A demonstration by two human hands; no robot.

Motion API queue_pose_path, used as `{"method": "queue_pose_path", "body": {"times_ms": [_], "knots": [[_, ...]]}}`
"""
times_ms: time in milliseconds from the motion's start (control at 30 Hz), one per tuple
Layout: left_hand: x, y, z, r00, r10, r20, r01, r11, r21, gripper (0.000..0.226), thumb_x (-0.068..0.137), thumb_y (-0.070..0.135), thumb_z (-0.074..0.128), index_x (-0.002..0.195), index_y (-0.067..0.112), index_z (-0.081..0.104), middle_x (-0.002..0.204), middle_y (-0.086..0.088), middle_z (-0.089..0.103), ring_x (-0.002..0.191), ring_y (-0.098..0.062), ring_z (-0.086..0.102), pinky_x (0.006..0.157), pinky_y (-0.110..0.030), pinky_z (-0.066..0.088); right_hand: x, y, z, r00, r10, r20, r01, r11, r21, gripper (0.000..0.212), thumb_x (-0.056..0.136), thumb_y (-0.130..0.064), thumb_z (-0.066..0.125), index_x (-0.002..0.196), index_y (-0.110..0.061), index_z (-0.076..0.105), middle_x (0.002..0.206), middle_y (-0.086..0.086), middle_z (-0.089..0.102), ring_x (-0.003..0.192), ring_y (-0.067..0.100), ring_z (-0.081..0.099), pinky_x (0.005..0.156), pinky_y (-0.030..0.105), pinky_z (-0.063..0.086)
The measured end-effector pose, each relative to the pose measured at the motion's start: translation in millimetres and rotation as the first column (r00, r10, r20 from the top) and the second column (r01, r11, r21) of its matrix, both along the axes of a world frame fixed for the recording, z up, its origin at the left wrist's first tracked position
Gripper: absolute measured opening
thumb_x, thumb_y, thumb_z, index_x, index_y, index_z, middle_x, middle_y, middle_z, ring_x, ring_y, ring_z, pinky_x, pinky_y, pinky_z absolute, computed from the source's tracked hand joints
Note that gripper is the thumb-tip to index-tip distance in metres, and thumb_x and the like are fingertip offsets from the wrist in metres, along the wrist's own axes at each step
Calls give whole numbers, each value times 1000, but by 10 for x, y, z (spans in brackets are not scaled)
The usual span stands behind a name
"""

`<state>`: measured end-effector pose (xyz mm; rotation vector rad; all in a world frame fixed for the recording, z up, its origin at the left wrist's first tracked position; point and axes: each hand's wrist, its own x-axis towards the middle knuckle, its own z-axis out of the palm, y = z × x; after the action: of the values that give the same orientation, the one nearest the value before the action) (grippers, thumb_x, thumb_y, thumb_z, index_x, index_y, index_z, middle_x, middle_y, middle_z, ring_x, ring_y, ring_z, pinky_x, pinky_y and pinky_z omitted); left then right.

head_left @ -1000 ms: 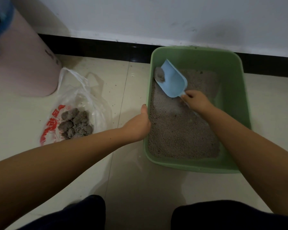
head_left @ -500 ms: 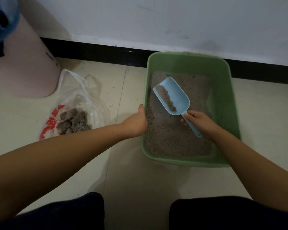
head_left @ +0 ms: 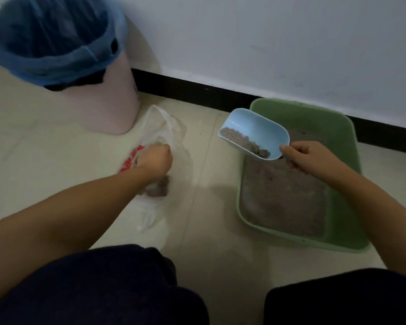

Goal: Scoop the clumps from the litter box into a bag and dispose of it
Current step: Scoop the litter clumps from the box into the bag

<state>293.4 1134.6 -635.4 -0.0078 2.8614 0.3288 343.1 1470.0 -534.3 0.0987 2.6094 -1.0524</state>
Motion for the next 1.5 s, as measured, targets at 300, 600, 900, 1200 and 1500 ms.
{"method": "queue_pose_path", "body": {"times_ms": [300,600,900,1200,1500], "knots": [[256,-1150,-244,902,367,227,-377,926,0,52,95,45,45,123,1,50,124,-21,55,112,-35,54,90,-38,44,-335,-1295,-144,873,445,202,-480,859,180,36,96,-34,47,66,-17,58,65,-4,59,61,14,54,59,25,41],[357,-1106,-270,937,209,281,-261,952,163,38,98,23,34,101,-2,62,107,-21,65,100,-35,61,84,-34,47,-529,-2138,-258,750,614,248,-615,509,602,34,97,-39,41,105,-11,58,86,2,53,77,19,51,66,28,39],[283,-1000,-232,946,226,232,-245,968,54,32,98,24,36,111,1,53,118,-20,57,107,-35,54,85,-36,43,-480,-1855,-11,781,615,110,-471,463,751,36,98,-38,39,108,-12,62,91,6,58,90,26,61,70,30,42],[26,210,61,997,-25,-71,37,983,178,41,95,25,44,133,9,42,128,-17,49,116,-34,47,96,-44,41,-271,100,324,996,34,-80,20,806,592,53,95,-53,34,71,-14,62,67,10,57,60,25,51,56,29,37],[456,1490,85,873,-339,352,201,905,374,58,99,39,38,144,4,28,133,-20,52,113,-32,56,92,-36,45,418,1079,-374,976,-185,118,32,652,757,47,93,-50,38,90,-16,69,72,5,61,67,20,60,63,29,48]]}}
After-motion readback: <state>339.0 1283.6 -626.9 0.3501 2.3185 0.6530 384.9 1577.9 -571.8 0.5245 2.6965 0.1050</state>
